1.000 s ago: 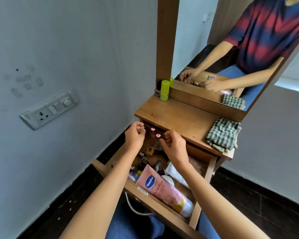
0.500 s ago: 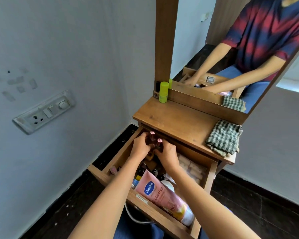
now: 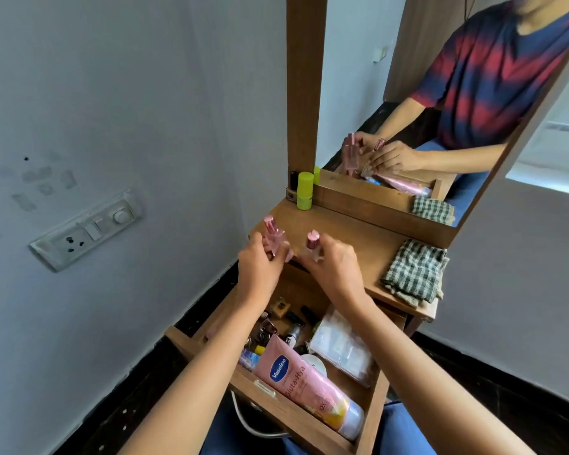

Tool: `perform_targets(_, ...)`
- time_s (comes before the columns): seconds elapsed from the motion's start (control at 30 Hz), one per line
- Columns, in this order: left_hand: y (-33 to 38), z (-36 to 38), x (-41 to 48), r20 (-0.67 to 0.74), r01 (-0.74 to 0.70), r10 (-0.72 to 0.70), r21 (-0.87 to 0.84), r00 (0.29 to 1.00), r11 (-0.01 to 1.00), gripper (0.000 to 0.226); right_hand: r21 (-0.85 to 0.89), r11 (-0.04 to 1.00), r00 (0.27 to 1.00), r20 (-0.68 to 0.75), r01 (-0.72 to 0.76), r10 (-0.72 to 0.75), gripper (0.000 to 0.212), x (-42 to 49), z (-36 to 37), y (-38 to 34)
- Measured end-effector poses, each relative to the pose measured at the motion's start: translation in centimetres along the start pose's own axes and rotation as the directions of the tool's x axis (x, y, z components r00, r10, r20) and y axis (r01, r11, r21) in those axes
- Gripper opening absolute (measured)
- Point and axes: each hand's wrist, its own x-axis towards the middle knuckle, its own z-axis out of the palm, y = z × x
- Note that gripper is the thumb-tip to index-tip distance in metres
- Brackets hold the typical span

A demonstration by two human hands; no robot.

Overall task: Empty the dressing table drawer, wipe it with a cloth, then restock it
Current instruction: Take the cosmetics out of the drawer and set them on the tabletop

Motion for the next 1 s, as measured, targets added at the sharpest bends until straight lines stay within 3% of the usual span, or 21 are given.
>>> perform_targets(0.1,2.2,0.9,2.3,0.006,-0.035,0.035,-0.047,0.999,0.998,0.034,-0.001,0.996,0.996,-0.009,-0.093,0.093,0.030,3.0,-1.3,0.2)
perform_targets(0.27,4.0,3.9,4.9,0.059,-0.024,0.030,-0.101,0.998,0.995,0.030,0.155,0.958,0.967,-0.039,-0.242,0.250,0.030,6.4,-0.1,2.4)
perform_targets(0.5,3.8,7.0,6.9,0.035,-0.031,0.033,-0.070,0.999,0.997,0.034,0.145,0.967,0.969,-0.096,-0.211,0.226,0.035,7.7,0.8,5.3)
perform_targets(0.73,2.4,8.3,6.9,0.000,-0.008,0.008,-0.130,1.000,0.992,0.038,0.285,0.950,0.991,-0.006,-0.128,0.135,0.060,7.6,1.0,7.8)
perform_targets(0.87,1.8,9.1,7.2,-0.029,0.005,-0.008,-0.104,1.000,0.995,0.026,0.317,0.939,0.991,0.041,-0.134,0.128,0.049,7.9,0.8,7.9)
perform_targets(1.0,2.2,10.2,8.3,-0.005,0.016,-0.017,-0.136,1.000,0.991,0.022,0.369,0.911,0.977,-0.033,-0.185,0.212,0.041,8.6,1.6,7.6)
